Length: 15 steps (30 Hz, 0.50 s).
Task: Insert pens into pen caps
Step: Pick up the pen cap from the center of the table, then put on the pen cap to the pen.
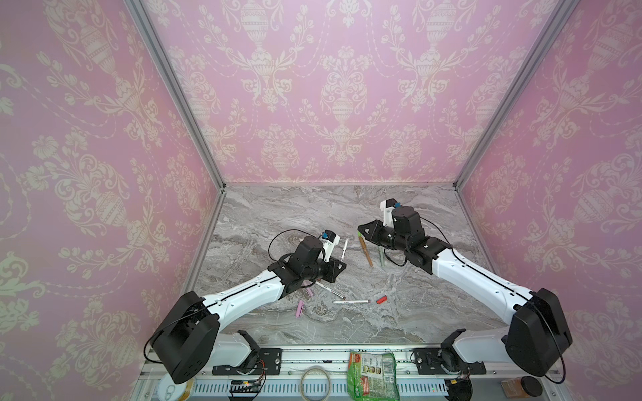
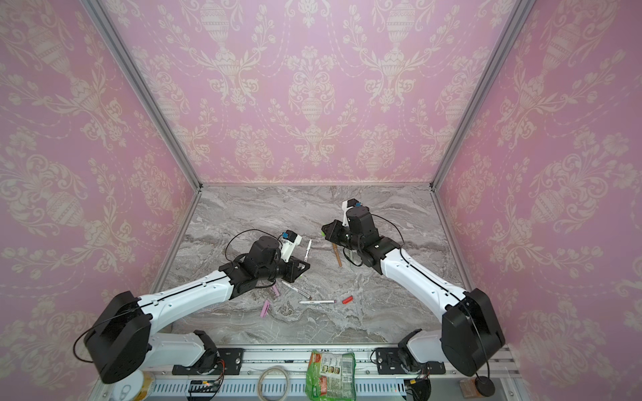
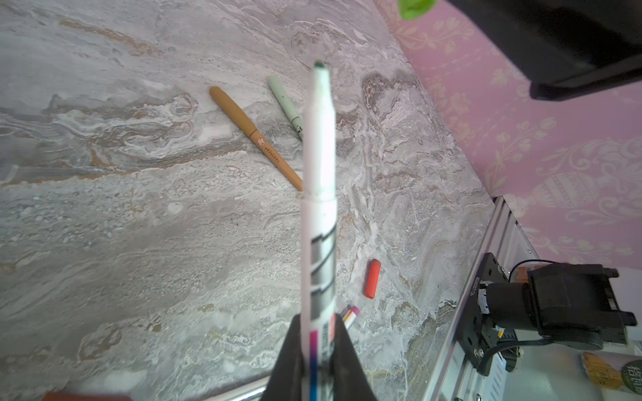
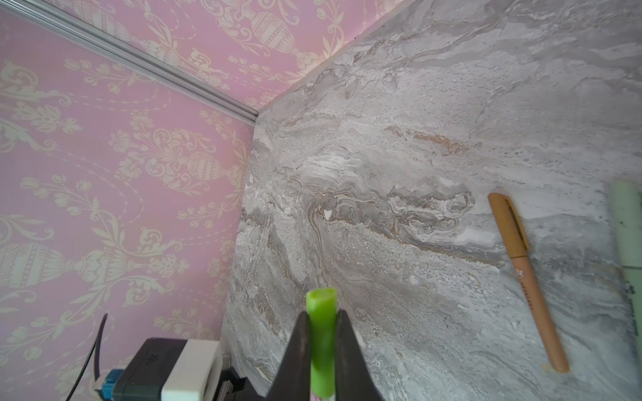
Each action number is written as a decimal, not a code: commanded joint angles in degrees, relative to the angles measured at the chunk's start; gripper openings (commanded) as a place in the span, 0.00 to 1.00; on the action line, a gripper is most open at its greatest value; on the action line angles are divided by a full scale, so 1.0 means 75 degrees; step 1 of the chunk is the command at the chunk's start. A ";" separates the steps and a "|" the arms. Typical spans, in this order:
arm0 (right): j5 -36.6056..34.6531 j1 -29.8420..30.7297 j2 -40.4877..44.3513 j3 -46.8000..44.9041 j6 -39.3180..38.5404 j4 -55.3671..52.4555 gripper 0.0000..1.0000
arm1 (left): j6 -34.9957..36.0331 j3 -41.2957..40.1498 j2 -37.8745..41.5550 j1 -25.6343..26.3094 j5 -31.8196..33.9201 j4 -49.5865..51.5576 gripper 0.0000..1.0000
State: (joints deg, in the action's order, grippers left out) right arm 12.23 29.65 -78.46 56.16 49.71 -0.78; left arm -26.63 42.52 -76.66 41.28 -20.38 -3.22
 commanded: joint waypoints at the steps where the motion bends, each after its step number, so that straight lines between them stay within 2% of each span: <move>1: 0.0531 -0.0008 -0.0209 -0.0058 0.0258 0.0357 0.00 | -0.0065 0.0283 -0.0103 0.0151 -0.0339 -0.0191 0.00; 15: 0.0879 -0.0013 -0.0272 -0.0140 0.0328 0.0527 0.00 | 0.0012 0.0500 -0.0420 0.0250 -0.0307 -0.0115 0.00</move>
State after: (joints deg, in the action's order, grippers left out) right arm 17.82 29.65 -80.55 55.86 51.31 2.09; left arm -26.63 44.51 -79.42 42.61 -22.02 -4.05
